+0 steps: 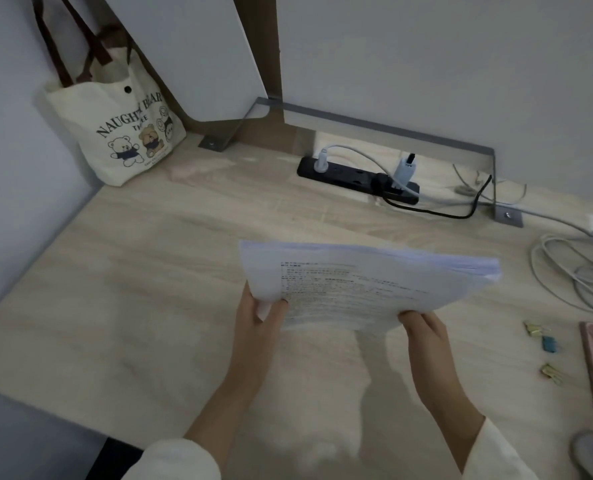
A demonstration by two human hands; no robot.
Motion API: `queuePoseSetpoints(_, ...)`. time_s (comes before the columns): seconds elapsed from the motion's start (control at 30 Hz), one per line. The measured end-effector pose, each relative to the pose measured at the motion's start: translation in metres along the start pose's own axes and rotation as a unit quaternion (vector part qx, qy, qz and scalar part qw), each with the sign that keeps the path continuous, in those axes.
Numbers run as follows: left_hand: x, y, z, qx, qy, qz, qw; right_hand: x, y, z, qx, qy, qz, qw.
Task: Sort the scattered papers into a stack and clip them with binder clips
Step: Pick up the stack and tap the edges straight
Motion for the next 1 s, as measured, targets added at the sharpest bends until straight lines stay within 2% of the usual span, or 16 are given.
queuePoseSetpoints(0.13, 0.0, -0.004, 0.006, 0.0, -0.014, -0.009, 1.0, -0.001, 0.003, -0.001, 0.001, 0.0, 0.01, 1.0)
queuePoseSetpoints(0.3, 0.008, -0.015, 0.028, 0.045, -0.095, -0.045, 0.993, -0.012, -0.01, -0.021, 0.002, -0.017, -0.013, 1.0)
queuePoseSetpoints(0.43, 0.005, -0.057, 0.06, 0.061, -0.164, -0.156, 0.972, -0.018, 0.022, -0.051, -0.023, -0.016, 0.077, 0.997)
queuePoseSetpoints(0.53, 0.004, -0.086, 0.076, 0.05, -0.157, -0.227, 0.96, -0.022, 0.064, -0.075, -0.016, -0.004, 0.171, 0.985)
queuePoseSetpoints(0.63, 0.011, -0.102, 0.09, 0.101, -0.14, -0.243, 0.955, -0.023, 0.1, -0.09, 0.006, -0.006, 0.218, 0.976)
queuePoseSetpoints(0.77, 0.021, -0.122, 0.113, 0.165, -0.166, -0.243, 0.942, -0.022, 0.12, -0.107, 0.019, 0.004, 0.234, 0.972)
queuePoseSetpoints(0.83, 0.025, -0.13, 0.116, 0.193, -0.157, -0.244, 0.937, -0.02, 0.114, -0.127, -0.062, 0.04, 0.201, 0.977)
queuePoseSetpoints(0.87, 0.026, -0.135, 0.116, 0.201, -0.149, -0.247, 0.936, -0.019, 0.106, -0.146, -0.133, 0.088, 0.161, 0.974)
queuePoseSetpoints(0.93, 0.029, -0.14, 0.116, 0.217, -0.134, -0.252, 0.933, -0.021, 0.083, -0.186, -0.278, 0.199, 0.088, 0.935)
queuePoseSetpoints(1.0, 0.031, -0.145, 0.114, 0.225, -0.124, -0.256, 0.932, -0.019, 0.074, -0.22, -0.354, 0.267, 0.073, 0.893)
Point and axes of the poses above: each hand's wrist, its own x-axis towards the middle knuckle, its own z-axis out of the palm, y = z × x, the point moved 10 cm from there along x, towards the middle knuckle, and after that the axes turned 11 degrees about -y, right-handed, at the moved point
